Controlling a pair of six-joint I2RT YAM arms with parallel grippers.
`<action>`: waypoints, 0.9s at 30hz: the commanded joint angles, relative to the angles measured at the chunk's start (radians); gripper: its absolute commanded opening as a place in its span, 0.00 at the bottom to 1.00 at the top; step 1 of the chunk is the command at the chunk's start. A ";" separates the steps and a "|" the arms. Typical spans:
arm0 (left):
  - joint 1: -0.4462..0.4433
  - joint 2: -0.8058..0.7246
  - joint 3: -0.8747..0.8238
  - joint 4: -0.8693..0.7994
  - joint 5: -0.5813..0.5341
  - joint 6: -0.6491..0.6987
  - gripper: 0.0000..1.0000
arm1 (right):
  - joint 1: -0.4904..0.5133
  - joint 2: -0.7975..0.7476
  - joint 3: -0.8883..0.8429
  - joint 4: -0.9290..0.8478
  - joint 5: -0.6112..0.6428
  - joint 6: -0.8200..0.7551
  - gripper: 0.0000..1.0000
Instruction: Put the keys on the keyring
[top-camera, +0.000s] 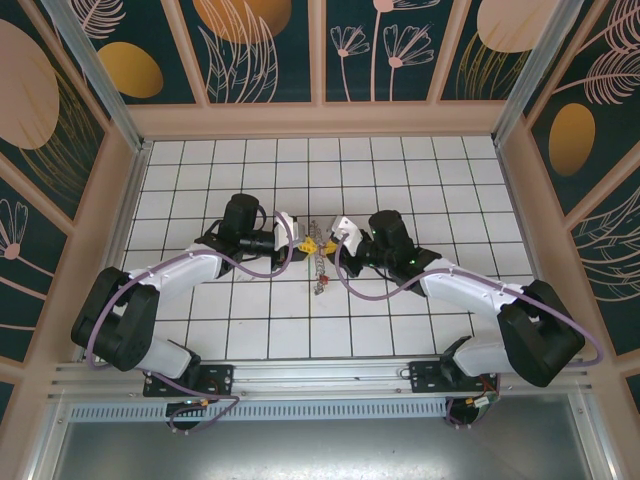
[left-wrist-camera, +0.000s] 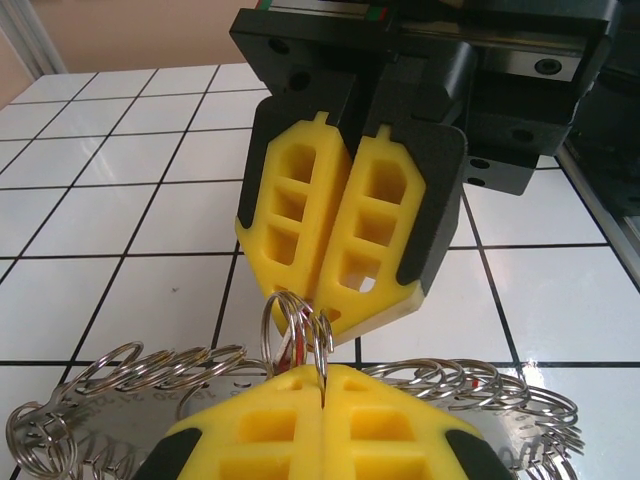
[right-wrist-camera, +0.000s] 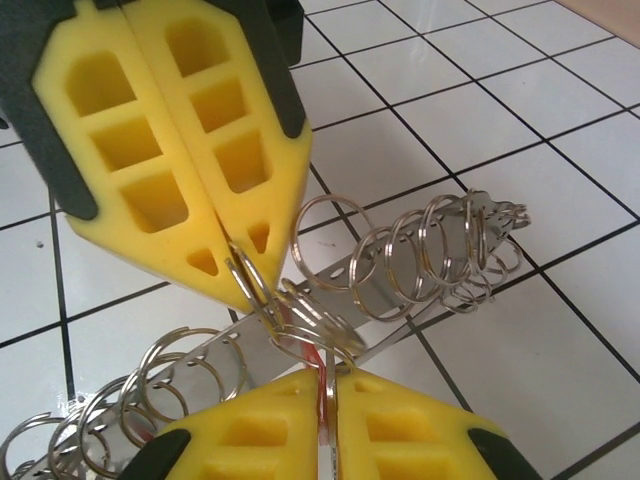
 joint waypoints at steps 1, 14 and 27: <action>-0.007 0.000 0.008 0.030 0.040 -0.006 0.00 | -0.010 -0.011 0.009 -0.030 0.034 -0.011 0.10; -0.007 0.001 -0.002 0.055 0.032 -0.023 0.00 | -0.010 -0.045 -0.039 -0.028 0.053 0.007 0.31; -0.007 0.010 0.020 -0.014 0.070 0.022 0.00 | -0.018 -0.109 -0.015 0.051 -0.092 -0.083 0.25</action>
